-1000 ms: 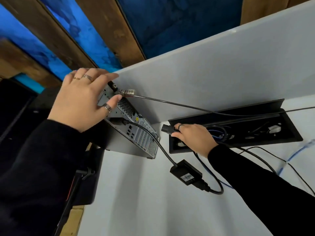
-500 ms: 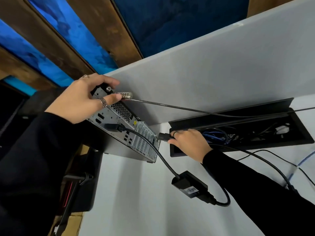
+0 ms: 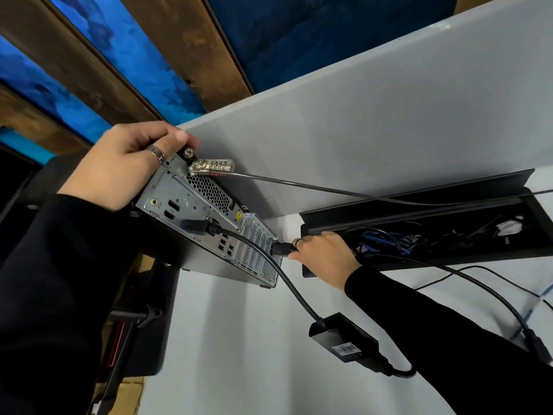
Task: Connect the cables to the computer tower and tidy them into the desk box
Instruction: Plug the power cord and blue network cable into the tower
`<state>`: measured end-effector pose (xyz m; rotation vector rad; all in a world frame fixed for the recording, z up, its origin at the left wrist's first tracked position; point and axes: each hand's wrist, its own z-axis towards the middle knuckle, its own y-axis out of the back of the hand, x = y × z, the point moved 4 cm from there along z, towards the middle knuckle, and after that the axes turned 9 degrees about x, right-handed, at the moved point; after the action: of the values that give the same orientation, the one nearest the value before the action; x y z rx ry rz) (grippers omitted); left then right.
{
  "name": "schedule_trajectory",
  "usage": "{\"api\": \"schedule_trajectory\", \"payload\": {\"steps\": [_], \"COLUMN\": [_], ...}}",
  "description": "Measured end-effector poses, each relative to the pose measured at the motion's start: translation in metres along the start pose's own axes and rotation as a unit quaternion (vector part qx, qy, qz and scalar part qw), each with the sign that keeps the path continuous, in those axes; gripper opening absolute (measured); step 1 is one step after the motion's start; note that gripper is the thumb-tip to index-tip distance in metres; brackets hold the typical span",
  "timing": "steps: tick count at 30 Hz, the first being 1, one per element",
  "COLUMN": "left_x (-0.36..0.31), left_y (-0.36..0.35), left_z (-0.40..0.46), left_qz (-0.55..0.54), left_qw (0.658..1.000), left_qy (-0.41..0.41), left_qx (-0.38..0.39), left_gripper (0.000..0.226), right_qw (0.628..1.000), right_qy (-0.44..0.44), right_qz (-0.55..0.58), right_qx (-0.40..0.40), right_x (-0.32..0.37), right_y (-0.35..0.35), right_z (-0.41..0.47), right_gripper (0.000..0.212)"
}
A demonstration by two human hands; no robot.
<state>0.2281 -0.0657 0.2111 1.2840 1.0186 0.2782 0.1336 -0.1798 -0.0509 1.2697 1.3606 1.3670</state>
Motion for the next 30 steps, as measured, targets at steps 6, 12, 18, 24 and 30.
{"api": "schedule_trajectory", "payload": {"steps": [6, 12, 18, 24, 30], "left_x": [-0.001, 0.002, 0.004, 0.014, 0.024], "left_y": [0.000, 0.002, 0.002, 0.001, 0.004], "left_z": [0.001, 0.005, 0.007, 0.010, 0.014], "left_qz": [0.007, -0.006, -0.023, -0.023, -0.013], "left_qw": [1.000, 1.000, 1.000, 1.000, 0.999], "left_qy": [0.008, 0.012, 0.007, 0.014, 0.036], "left_qx": [-0.012, 0.008, 0.010, 0.015, 0.008], "left_gripper": [0.026, 0.030, 0.030, 0.026, 0.028], "right_qw": [1.000, 1.000, 0.998, 0.999, 0.998], "right_qy": [-0.008, -0.017, -0.014, -0.007, -0.011], "right_qz": [-0.012, -0.009, 0.007, 0.016, 0.014], "right_qx": [-0.013, -0.023, -0.059, -0.051, -0.052], "right_x": [0.005, 0.002, 0.009, 0.011, 0.011], "right_y": [-0.003, -0.010, -0.007, -0.011, -0.006], "right_z": [0.004, 0.010, 0.013, 0.012, 0.016], "right_gripper": [0.031, 0.037, 0.032, 0.035, 0.032]}}
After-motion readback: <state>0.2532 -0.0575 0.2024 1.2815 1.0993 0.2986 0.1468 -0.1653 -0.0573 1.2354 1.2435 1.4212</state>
